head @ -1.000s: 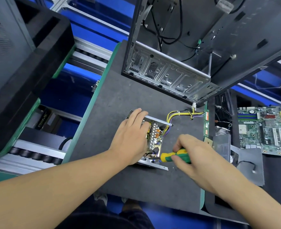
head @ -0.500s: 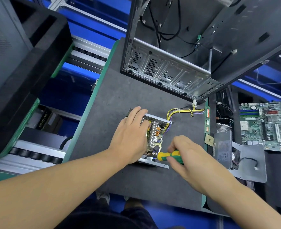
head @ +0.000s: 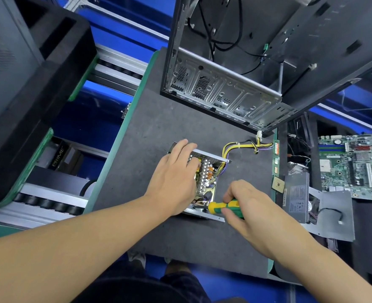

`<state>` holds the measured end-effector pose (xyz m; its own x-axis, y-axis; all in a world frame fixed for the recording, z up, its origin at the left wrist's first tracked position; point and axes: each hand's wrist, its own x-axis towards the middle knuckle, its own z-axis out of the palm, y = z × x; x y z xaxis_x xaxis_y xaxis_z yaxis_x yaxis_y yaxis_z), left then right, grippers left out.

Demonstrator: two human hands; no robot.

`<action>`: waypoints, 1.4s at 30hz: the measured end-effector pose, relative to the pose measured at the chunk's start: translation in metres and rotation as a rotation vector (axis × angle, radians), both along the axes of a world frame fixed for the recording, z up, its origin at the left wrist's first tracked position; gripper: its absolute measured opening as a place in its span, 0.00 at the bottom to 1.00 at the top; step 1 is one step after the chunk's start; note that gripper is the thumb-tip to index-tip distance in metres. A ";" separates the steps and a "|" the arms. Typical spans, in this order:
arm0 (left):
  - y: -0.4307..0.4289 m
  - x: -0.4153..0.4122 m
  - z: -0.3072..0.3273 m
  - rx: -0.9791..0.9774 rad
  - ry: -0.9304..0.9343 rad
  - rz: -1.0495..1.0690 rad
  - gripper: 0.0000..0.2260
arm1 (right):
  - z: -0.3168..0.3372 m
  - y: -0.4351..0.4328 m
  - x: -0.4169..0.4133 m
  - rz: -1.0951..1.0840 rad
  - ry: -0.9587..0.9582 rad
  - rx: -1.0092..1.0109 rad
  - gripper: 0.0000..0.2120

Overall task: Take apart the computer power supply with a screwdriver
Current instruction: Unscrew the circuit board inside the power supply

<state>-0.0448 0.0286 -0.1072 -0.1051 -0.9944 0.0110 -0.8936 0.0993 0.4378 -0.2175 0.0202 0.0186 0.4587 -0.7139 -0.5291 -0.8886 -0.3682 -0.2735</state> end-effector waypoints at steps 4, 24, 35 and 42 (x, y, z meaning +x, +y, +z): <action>0.000 0.000 -0.001 -0.002 0.008 0.005 0.15 | 0.001 0.002 0.004 0.009 0.022 -0.009 0.05; -0.001 -0.001 -0.001 -0.003 -0.003 0.009 0.14 | -0.001 0.008 0.002 0.046 0.028 -0.035 0.06; -0.001 0.000 -0.001 0.000 0.003 0.006 0.15 | -0.008 0.011 0.006 0.009 0.091 -0.107 0.07; -0.001 -0.001 0.000 0.019 -0.014 0.005 0.16 | -0.003 0.005 0.022 0.240 0.181 -0.033 0.10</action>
<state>-0.0456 0.0273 -0.1074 -0.1005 -0.9949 -0.0097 -0.9000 0.0868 0.4271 -0.1958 0.0255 0.0153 0.5169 -0.6146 -0.5959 -0.8082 -0.5798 -0.1031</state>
